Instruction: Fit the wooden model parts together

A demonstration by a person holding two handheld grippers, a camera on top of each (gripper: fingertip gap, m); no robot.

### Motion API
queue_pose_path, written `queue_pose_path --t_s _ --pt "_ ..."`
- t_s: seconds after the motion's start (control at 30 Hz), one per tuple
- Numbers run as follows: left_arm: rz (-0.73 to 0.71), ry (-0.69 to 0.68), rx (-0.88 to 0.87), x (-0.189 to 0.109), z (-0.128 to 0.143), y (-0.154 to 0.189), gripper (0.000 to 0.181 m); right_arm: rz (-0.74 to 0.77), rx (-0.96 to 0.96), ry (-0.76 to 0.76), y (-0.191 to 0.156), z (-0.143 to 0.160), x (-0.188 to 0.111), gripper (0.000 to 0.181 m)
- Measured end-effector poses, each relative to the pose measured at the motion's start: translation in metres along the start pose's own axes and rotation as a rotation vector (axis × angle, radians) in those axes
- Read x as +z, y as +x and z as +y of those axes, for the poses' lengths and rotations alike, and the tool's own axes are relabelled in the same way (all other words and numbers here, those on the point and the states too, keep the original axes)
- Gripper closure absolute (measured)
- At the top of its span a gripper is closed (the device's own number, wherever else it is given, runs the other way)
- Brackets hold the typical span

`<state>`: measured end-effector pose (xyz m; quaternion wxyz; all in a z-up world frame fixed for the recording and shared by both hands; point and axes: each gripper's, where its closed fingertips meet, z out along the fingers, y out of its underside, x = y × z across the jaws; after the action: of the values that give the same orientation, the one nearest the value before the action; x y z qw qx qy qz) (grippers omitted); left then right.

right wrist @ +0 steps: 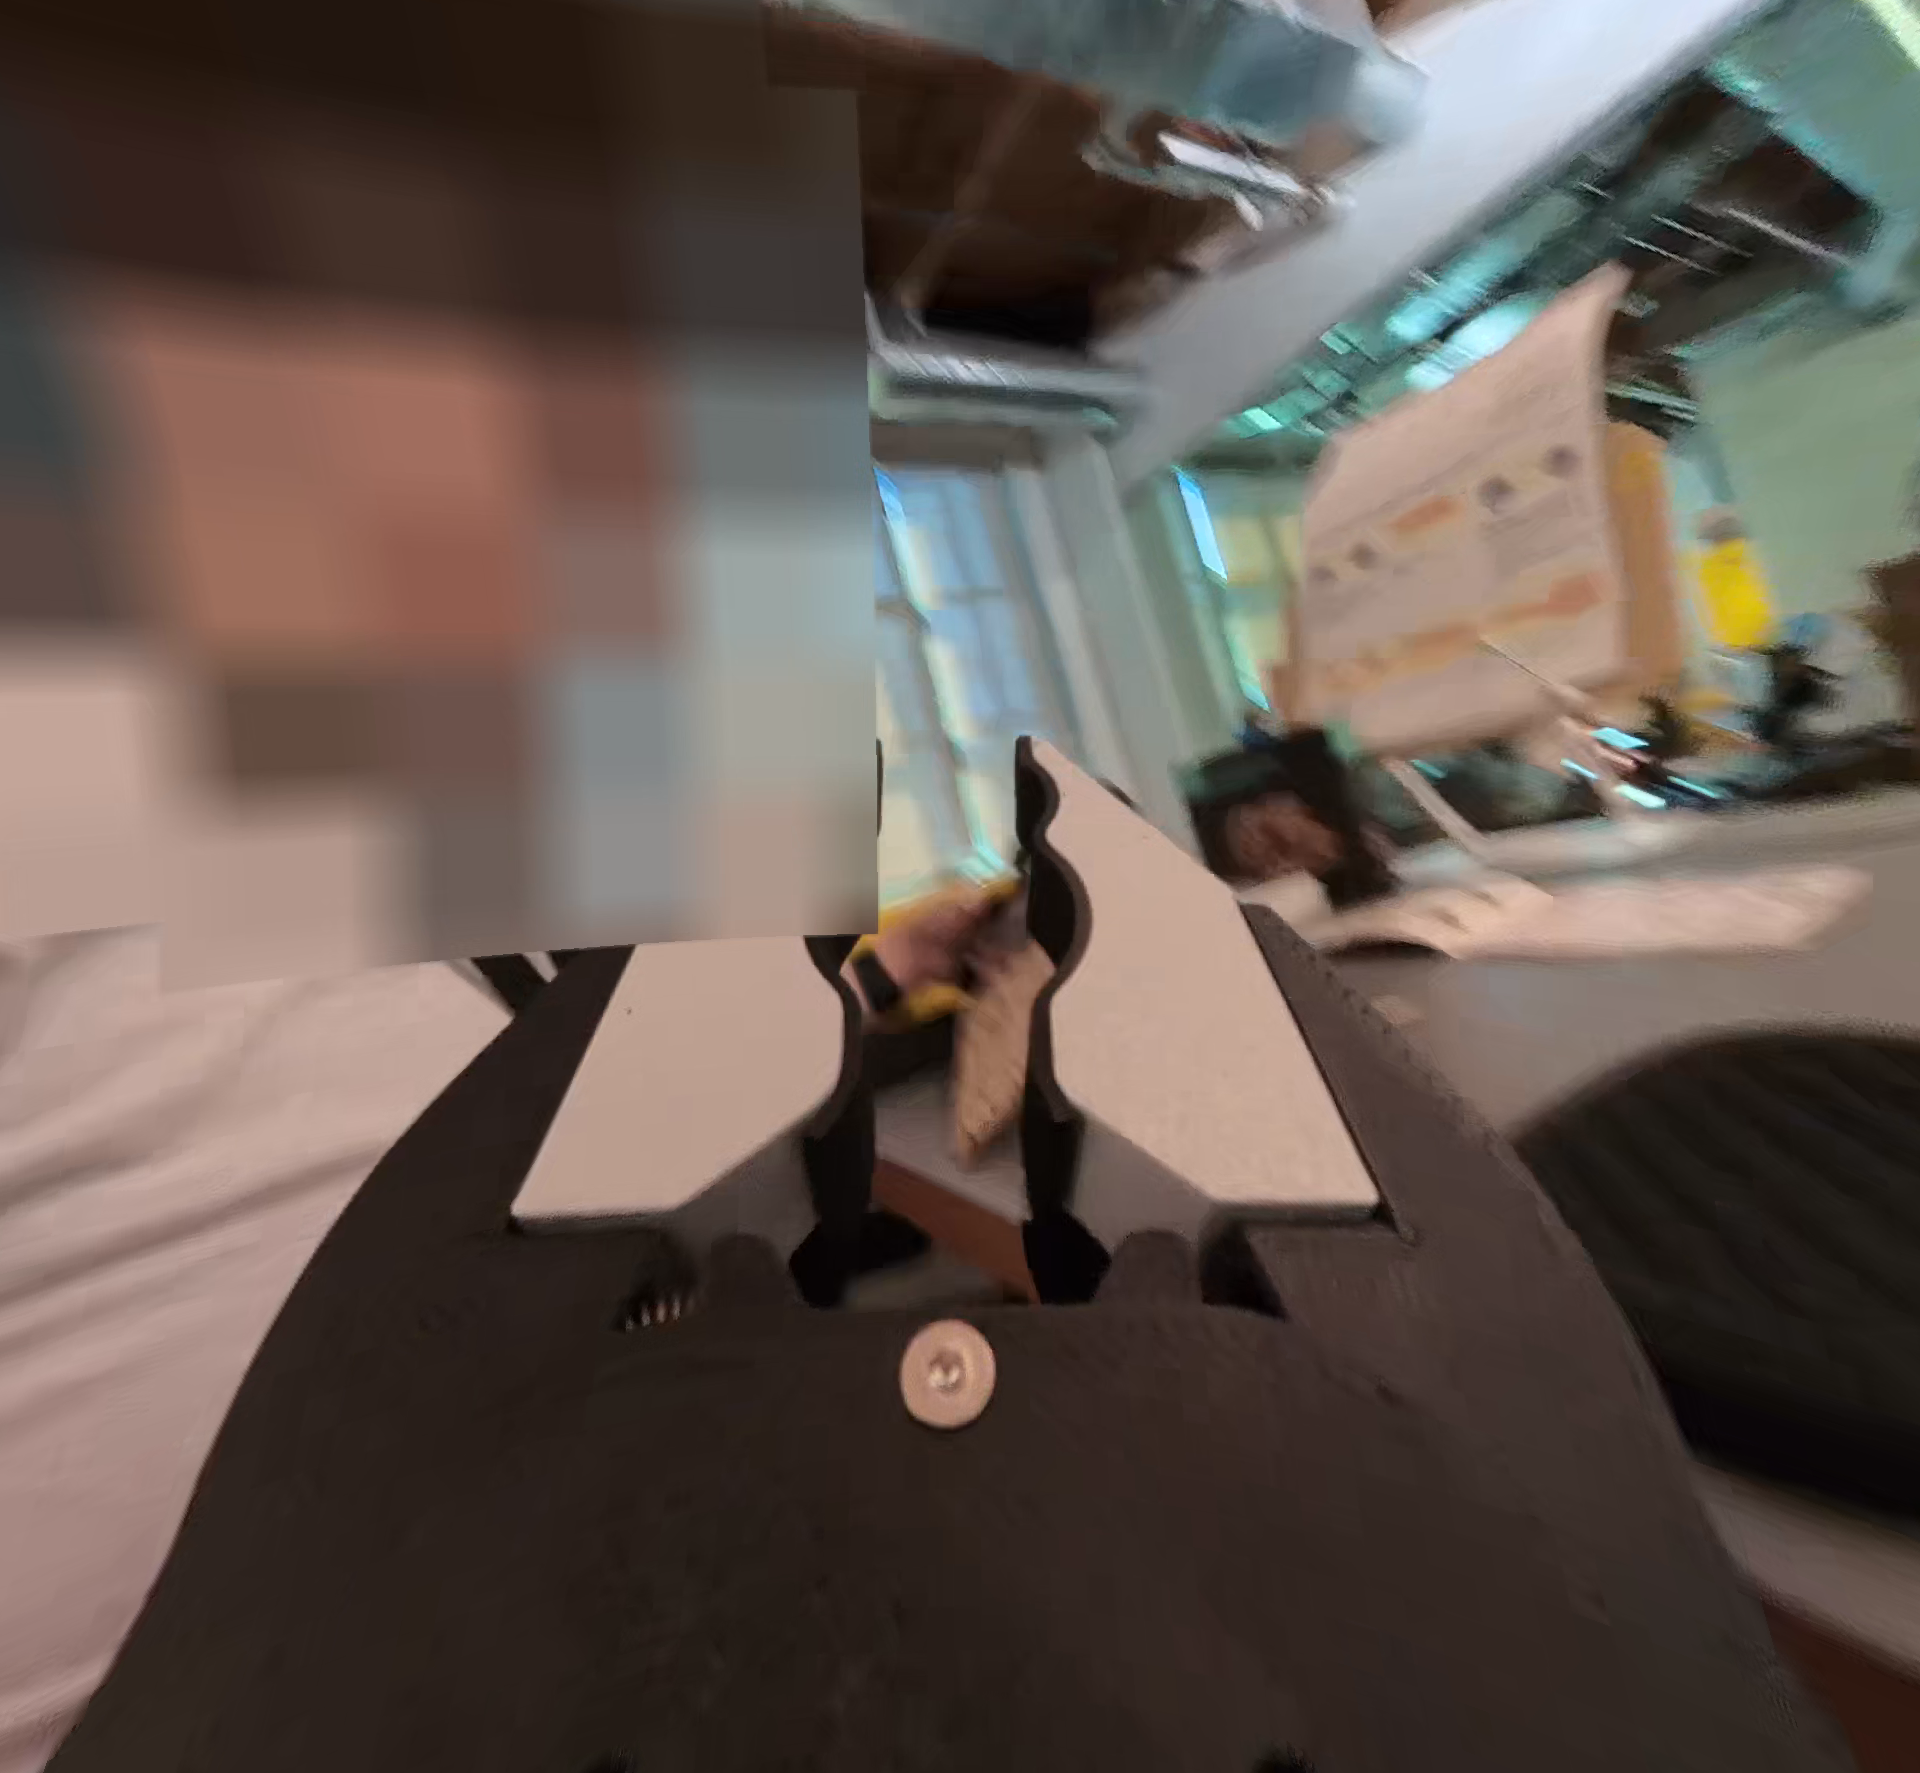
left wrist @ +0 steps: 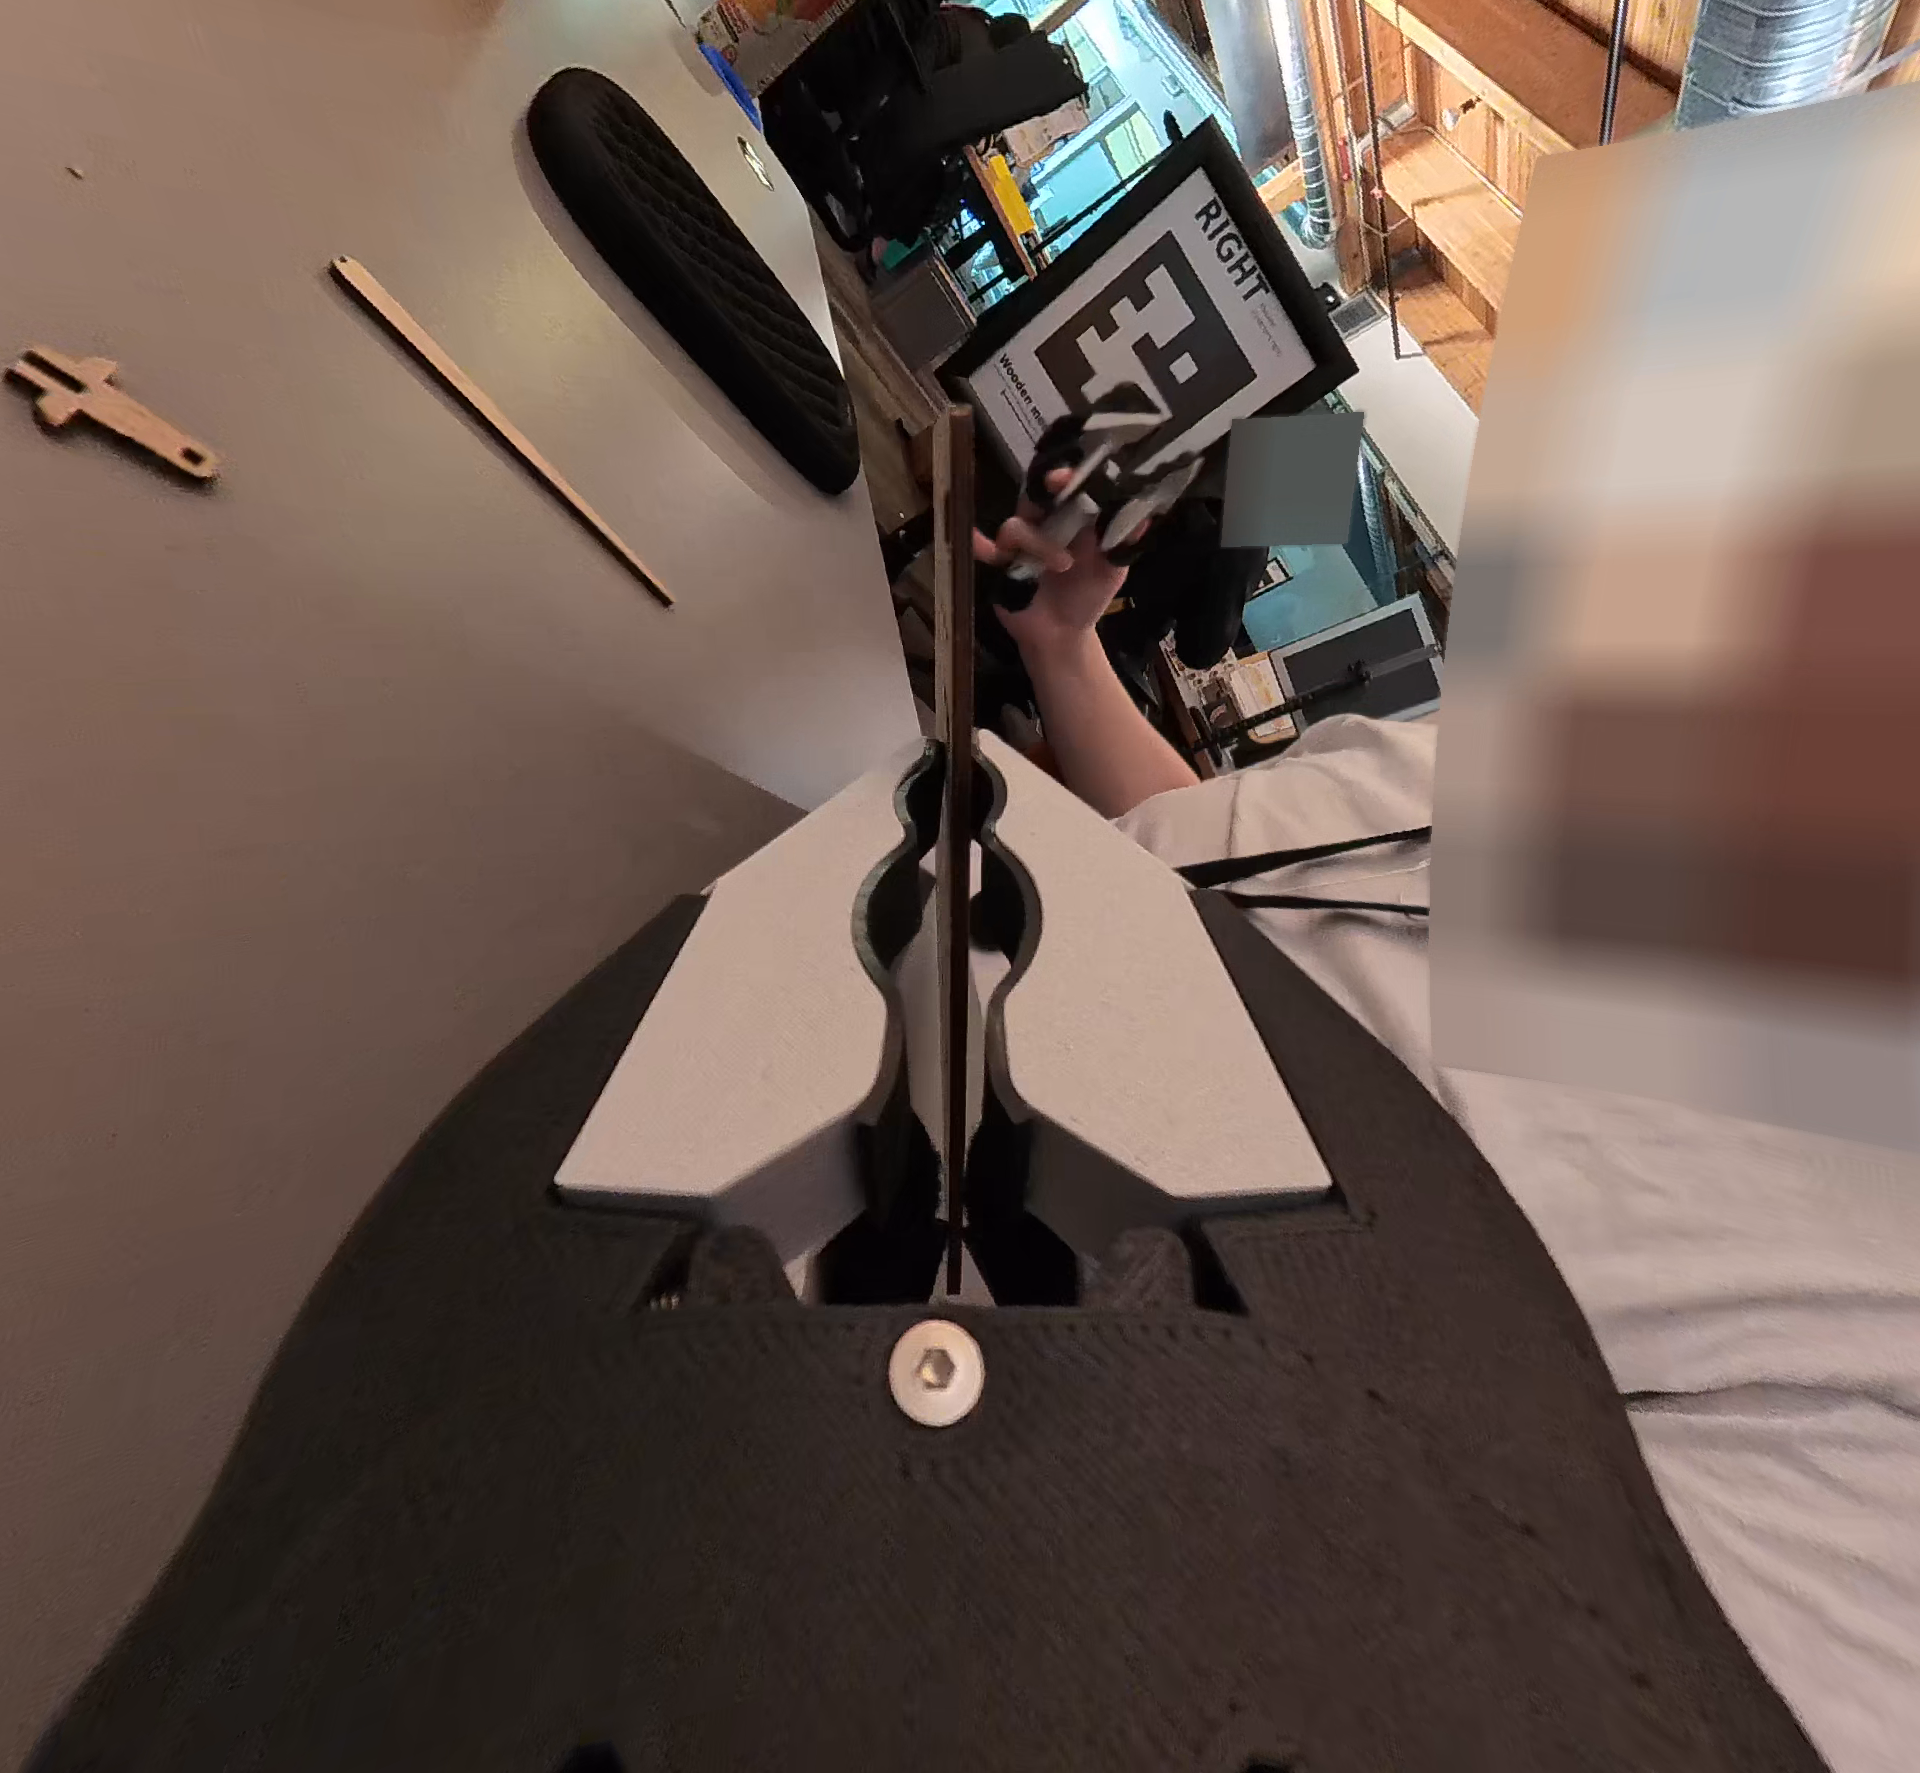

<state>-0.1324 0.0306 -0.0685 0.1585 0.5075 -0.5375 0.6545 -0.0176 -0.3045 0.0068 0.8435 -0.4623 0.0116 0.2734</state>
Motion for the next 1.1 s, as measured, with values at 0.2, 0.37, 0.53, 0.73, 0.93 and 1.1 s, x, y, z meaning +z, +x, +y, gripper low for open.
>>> queue_pose_path --t_s 0.2,0.37,0.53,0.73,0.93,1.1 --pt "0.009 -0.019 0.019 0.002 0.001 0.007 0.180 0.318 -0.129 0.055 0.021 0.008 -0.056 0.157" --pt "0.019 -0.029 0.028 0.005 0.001 0.011 0.180 0.632 -0.143 0.058 0.059 0.018 -0.116 0.153" --pt "0.027 -0.051 0.023 0.009 0.003 0.012 0.180 0.715 -0.052 -0.079 0.073 0.051 -0.140 0.153" --pt "0.035 -0.051 0.012 0.013 0.003 0.011 0.180 0.742 -0.110 -0.214 0.082 0.062 -0.148 0.153" --pt "0.026 -0.042 0.027 0.011 0.001 0.011 0.180 0.773 -0.208 -0.057 0.071 0.019 -0.171 0.157" --pt "0.017 -0.020 0.018 0.006 -0.003 0.008 0.180 0.707 -0.171 -0.182 0.068 0.041 -0.154 0.155"
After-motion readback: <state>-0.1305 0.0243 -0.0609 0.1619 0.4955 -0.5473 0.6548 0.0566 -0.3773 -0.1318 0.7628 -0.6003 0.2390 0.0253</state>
